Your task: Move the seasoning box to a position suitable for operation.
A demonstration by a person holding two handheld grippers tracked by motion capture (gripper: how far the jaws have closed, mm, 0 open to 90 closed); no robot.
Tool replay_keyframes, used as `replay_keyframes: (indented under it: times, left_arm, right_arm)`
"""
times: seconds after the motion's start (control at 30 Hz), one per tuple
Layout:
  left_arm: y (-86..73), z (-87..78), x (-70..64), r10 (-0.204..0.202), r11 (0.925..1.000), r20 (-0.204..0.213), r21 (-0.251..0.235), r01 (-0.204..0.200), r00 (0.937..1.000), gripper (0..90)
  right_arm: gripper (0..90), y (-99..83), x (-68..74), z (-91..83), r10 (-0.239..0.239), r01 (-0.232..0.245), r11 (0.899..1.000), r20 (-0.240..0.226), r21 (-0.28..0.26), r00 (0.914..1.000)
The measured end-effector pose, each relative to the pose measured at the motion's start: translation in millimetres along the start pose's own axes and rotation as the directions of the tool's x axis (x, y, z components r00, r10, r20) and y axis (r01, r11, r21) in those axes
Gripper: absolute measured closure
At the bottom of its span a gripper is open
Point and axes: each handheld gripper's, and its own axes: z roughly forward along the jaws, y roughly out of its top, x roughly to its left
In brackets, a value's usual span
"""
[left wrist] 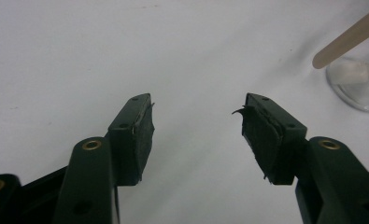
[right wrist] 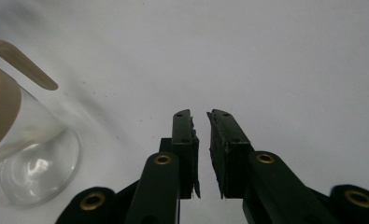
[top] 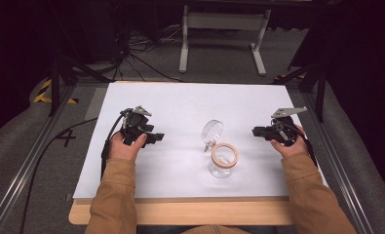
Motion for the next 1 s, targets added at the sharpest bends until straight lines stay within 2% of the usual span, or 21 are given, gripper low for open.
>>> replay_keyframes:
  times: [0.1, 0.2, 0.3, 0.37, 0.53, 0.57, 0.6, 0.63, 0.7, 0.83, 0.93, 1.0]
  left_arm:
    - [1.9, 0.0, -4.1, 0.018, 0.9998, 0.005, -0.002, -0.018, 0.9998, 43.6]
    - [4.5, -4.7, -10.0, 0.039, 0.9991, -0.01, -0.015, -0.039, 0.9992, 48.3]
    - [6.2, -11.2, -15.1, 0.06, 0.9964, 0.019, -0.061, -0.059, 0.998, 53.5]
    - [7.2, -14.5, -17.7, 0.063, 0.9959, 0.043, -0.068, -0.06, 0.9971, 54.7]
    - [10.1, -18.5, -22.3, 0.076, 0.9945, 0.047, -0.075, -0.073, 0.996, 53.8]
    - [11.1, -19.1, -24.7, 0.074, 0.9949, 0.062, -0.074, -0.069, 0.9953, 52.8]
    - [11.1, -19.1, -24.7, 0.074, 0.9949, 0.062, -0.074, -0.069, 0.9953, 52.6]
    - [12.2, -19.2, -26.8, 0.09, 0.9936, 0.059, -0.073, -0.086, 0.9942, 52.2]
    - [13.1, -19.4, -29.5, 0.092, 0.9937, 0.066, -0.071, -0.087, 0.9936, 51.5]
    - [15.0, -20.2, -33.2, 0.115, 0.9916, 0.071, -0.069, -0.11, 0.9909, 51.2]
    - [15.6, -20.1, -35.3, 0.113, 0.9918, 0.084, -0.069, -0.107, 0.9901, 51.9]
    - [16.2, -20.3, -34.9, 0.125, 0.9912, 0.083, -0.053, -0.121, 0.9886, 52.1]
  right_arm:
    - [78.8, 1.5, 2.3, -0.6, -0.009, 0.009, 1.0, -0.006, 0.0, 0.9999]
    - [78.8, 2.9, 6.2, 0.0, -0.02, 0.02, 1.0, -0.022, 0.005, 0.9995]
    - [79.2, 4.1, 12.2, 4.3, -0.034, 0.035, 0.999, -0.046, 0.017, 0.9984]
    - [79.6, 5.8, 16.8, 7.8, -0.043, 0.045, 0.999, -0.068, 0.026, 0.9968]
    - [81.1, 8.1, 28.7, 14.9, -0.07, 0.077, 0.996, -0.108, 0.056, 0.9917]
    - [82.4, 7.9, 34.6, 19.4, -0.086, 0.096, 0.993, -0.126, 0.076, 0.9883]
    - [82.4, 7.9, 34.6, 19.4, -0.086, 0.096, 0.993, -0.126, 0.076, 0.9883]
    - [84.0, 7.5, 39.9, 23.5, -0.097, 0.112, 0.989, -0.151, 0.096, 0.9838]
    - [85.4, 6.9, 45.2, 27.8, -0.11, 0.131, 0.985, -0.172, 0.117, 0.979]
    - [87.2, 5.2, 55.1, 36.7, -0.134, 0.167, 0.973, -0.2, 0.158, 0.9705]
    - [88.6, 3.7, 61.4, 41.8, -0.148, 0.19, 0.965, -0.22, 0.182, 0.9643]
    - [88.8, 3.1, 64.5, 44.7, -0.153, 0.199, 0.961, -0.231, 0.191, 0.9608]
